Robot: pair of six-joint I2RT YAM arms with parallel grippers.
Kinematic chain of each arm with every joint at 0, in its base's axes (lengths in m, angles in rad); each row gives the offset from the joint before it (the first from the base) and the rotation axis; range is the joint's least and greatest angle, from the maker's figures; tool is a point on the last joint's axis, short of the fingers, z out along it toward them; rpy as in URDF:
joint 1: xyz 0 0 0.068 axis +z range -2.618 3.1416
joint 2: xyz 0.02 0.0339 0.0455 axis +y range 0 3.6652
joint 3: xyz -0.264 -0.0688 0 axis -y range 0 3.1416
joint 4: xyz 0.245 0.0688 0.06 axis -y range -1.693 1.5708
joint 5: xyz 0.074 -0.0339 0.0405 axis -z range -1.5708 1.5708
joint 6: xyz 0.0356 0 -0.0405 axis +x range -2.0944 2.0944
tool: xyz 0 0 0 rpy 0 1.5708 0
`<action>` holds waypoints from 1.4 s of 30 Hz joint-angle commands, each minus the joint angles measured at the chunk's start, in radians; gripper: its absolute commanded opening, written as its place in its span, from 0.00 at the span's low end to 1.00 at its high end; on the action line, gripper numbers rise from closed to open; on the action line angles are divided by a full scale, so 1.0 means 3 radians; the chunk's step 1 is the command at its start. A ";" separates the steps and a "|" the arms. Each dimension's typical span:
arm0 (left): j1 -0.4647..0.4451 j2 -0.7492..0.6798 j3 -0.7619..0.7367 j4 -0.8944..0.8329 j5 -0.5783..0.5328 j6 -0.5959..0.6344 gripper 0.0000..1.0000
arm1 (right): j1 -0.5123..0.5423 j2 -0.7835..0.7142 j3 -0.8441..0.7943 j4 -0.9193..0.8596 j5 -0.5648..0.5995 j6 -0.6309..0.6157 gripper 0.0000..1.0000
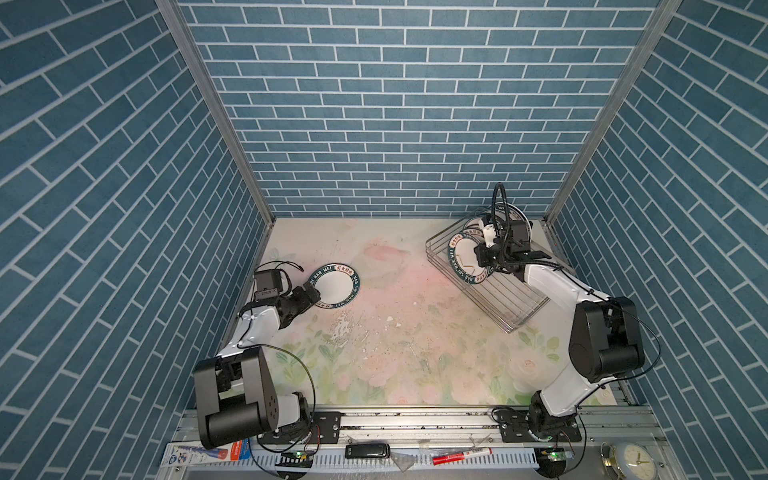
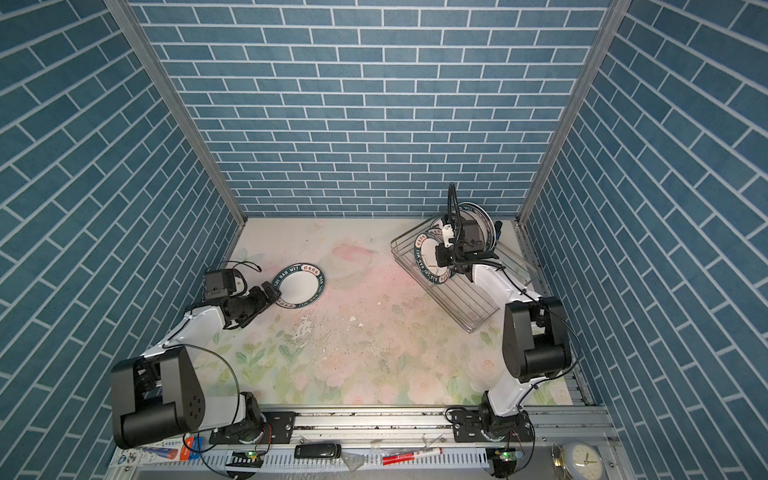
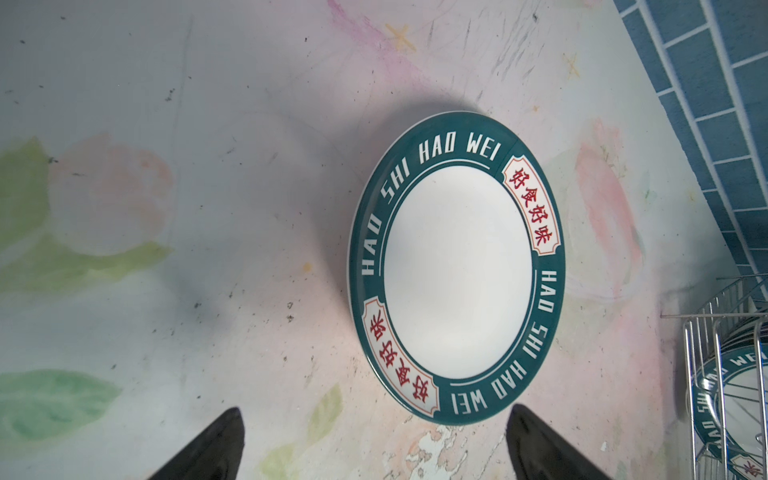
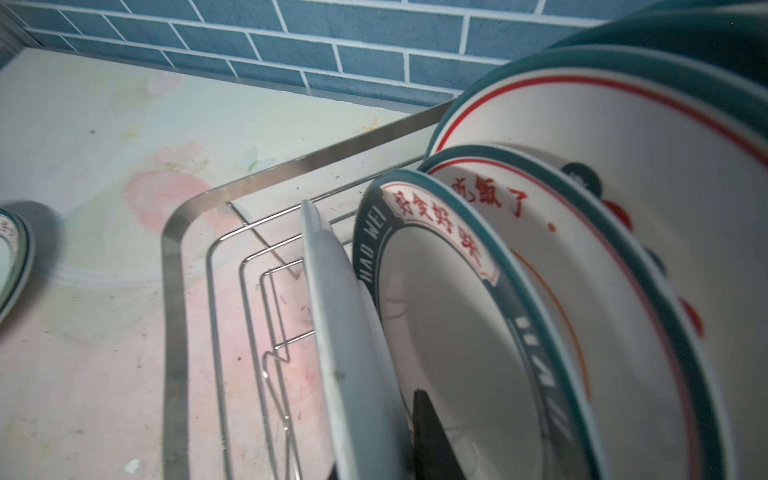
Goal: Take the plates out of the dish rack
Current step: 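Raise the left gripper off the plate while right gripper reaches the next rack plate, then grasp the front green-rimmed plate in the rack with the right gripper and pull it out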
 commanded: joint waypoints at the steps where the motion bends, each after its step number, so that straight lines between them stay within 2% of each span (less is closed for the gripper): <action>1: -0.0009 0.0029 0.0026 -0.0002 0.0044 0.0044 0.99 | 0.0033 -0.0033 -0.0112 -0.0024 -0.0120 0.0140 0.07; 2: -0.0013 0.0035 0.0026 0.0006 0.0057 0.0039 0.99 | 0.0033 -0.0043 -0.0115 -0.0032 -0.0117 0.0136 0.04; 9: -0.0012 0.0018 0.0026 0.0015 0.0079 0.0039 0.99 | 0.0033 -0.0104 -0.0115 -0.0082 -0.0107 0.0111 0.03; 11: -0.0009 0.0022 0.0021 0.0024 0.0087 0.0040 0.99 | 0.0033 -0.0133 -0.0115 -0.0084 -0.0085 0.0095 0.00; 24: -0.0012 0.0006 -0.0010 0.0115 0.0134 -0.0005 0.99 | 0.0036 -0.0382 -0.0024 -0.0183 0.0078 -0.0080 0.00; 27: -0.0012 0.0022 -0.0025 0.0184 0.0250 -0.0007 0.99 | 0.0034 -0.0445 0.0059 -0.0286 0.0098 -0.0157 0.00; 35: -0.0015 0.0003 -0.0039 0.0212 0.0194 -0.0042 0.99 | 0.0038 -0.0684 0.0329 -0.0478 0.0146 -0.0346 0.00; 42: -0.0017 -0.0014 -0.0132 0.0281 0.0301 -0.0009 0.99 | 0.0048 -0.0890 0.0601 -0.0655 0.0104 -0.0425 0.00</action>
